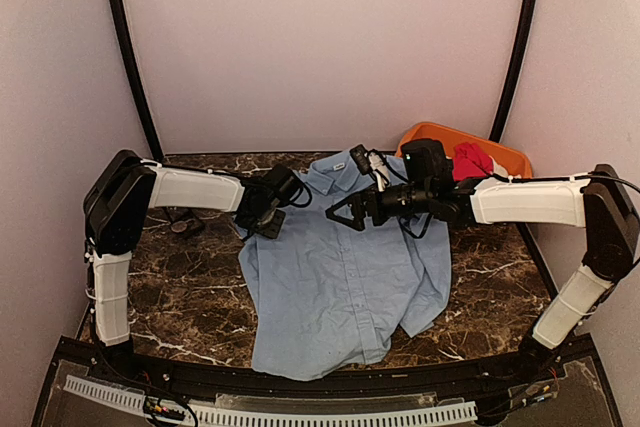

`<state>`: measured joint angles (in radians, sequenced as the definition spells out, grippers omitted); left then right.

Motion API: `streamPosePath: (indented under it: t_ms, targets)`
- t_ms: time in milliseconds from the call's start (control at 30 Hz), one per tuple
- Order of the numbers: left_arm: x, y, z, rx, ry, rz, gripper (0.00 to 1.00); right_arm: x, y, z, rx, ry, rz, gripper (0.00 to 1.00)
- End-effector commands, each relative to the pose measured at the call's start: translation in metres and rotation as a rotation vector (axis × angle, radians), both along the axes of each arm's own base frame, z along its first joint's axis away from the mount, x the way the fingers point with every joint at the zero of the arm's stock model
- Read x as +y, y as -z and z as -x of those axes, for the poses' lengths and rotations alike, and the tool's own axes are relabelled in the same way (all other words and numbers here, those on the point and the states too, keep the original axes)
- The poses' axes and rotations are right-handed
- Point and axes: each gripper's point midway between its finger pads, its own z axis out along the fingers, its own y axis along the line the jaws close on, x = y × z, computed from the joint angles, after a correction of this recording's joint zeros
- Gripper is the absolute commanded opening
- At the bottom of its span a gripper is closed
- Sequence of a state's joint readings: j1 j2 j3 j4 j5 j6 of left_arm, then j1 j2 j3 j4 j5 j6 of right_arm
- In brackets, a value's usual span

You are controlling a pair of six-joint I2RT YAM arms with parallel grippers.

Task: Pin the brooch onto the clothing
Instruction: Pick up the brooch from the flattened clothing.

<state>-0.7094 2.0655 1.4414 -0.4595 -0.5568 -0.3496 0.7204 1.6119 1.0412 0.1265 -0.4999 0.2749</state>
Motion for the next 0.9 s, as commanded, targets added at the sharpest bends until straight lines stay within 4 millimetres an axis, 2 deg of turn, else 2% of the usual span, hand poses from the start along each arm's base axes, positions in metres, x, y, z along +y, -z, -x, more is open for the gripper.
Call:
streamPosePath:
  t_ms: [0,100,300,500,667,700,767,867]
  targets:
    - [0.001,-0.014,-0.002,-0.010,-0.010,0.023,0.41,0.004,-0.003,0.005,0.002,-0.016,-0.016,0.99]
    - [-0.002,-0.026,-0.002,-0.026,-0.007,0.063,0.40,0.004,-0.005,0.006,-0.003,-0.017,-0.014,0.99]
    - [-0.015,-0.066,-0.003,-0.092,0.015,0.193,0.40,0.004,-0.011,0.005,-0.016,-0.019,-0.016,0.99]
    - [-0.028,-0.092,0.007,-0.115,0.066,0.336,0.40,0.005,-0.018,0.006,-0.027,-0.030,-0.023,0.99]
    - [-0.067,-0.118,0.031,-0.091,0.242,0.605,0.41,0.001,-0.031,0.016,-0.114,-0.090,-0.004,0.99]
    - [-0.073,-0.128,0.035,-0.109,0.275,0.660,0.41,-0.002,-0.033,0.019,-0.141,-0.100,0.012,0.99]
    - [-0.098,-0.142,0.057,-0.041,0.406,0.807,0.42,-0.011,-0.044,0.020,-0.240,-0.103,0.041,0.99]
    - [-0.117,-0.162,0.080,-0.004,0.533,0.955,0.42,-0.030,-0.061,0.022,-0.409,-0.085,0.098,0.98]
